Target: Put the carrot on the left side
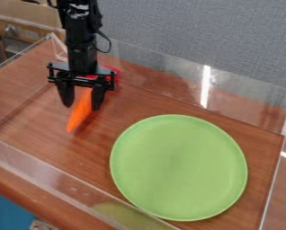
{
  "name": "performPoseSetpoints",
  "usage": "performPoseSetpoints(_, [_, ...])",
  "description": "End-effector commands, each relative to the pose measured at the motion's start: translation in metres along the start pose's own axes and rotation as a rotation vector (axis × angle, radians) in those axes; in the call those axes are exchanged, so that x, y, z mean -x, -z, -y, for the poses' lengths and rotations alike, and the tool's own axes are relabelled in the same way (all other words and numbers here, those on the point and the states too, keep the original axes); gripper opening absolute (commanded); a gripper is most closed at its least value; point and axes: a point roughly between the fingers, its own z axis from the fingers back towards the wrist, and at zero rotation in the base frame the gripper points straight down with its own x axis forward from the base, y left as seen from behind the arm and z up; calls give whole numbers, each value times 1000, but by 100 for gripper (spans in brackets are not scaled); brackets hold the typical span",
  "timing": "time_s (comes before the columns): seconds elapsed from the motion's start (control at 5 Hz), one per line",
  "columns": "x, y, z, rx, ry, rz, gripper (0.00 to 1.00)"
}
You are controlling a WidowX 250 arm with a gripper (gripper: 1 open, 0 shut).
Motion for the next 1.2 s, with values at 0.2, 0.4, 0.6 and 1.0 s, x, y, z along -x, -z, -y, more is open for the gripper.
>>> performPoseSetpoints(0.2, [-9, -14, -3, 1, -89, 27, 100])
performPoseSetpoints(0.4, [-9, -14, 1, -2, -126, 15, 100])
performPoseSetpoints(0.6, [-16, -7, 1, -4, -120, 7, 100])
performPoseSetpoints(1.0, [-30, 0, -11, -4, -123, 1, 100])
